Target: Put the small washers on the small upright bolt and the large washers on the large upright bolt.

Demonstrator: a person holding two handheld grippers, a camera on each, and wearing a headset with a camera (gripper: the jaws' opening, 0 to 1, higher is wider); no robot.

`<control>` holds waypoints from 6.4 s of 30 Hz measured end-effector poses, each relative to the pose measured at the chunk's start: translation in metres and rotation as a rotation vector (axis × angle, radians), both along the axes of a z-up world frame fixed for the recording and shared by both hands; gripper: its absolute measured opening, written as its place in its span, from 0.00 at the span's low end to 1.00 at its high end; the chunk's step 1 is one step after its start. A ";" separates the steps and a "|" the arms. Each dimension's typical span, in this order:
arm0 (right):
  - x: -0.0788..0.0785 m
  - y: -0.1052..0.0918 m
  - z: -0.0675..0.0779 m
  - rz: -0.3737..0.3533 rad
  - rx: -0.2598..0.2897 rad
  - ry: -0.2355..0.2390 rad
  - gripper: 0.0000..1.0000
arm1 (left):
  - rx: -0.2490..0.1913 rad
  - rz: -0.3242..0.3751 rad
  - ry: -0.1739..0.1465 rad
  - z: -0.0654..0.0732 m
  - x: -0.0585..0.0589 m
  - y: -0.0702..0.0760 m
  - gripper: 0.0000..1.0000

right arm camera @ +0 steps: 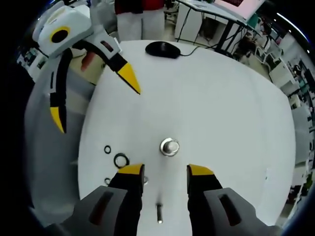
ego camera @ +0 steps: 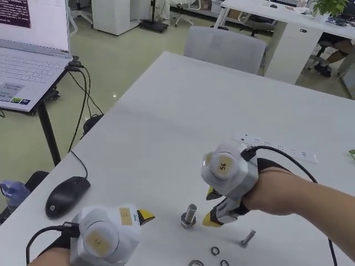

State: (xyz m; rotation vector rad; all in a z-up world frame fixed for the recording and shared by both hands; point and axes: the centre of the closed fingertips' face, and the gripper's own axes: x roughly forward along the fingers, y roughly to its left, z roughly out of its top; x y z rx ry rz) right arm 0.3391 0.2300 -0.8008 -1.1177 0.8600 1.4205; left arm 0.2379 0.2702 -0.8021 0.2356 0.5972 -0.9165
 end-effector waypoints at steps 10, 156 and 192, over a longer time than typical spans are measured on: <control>-0.027 -0.013 0.002 0.032 0.023 0.010 0.37 | 0.020 -0.026 0.012 -0.002 -0.004 0.001 0.96; -0.044 -0.022 -0.011 -0.027 -0.070 0.100 0.21 | 0.039 0.031 0.014 0.002 -0.011 0.011 0.81; 0.009 0.018 0.006 -0.067 -0.043 0.072 0.21 | 0.010 0.049 0.041 -0.007 -0.004 0.008 0.96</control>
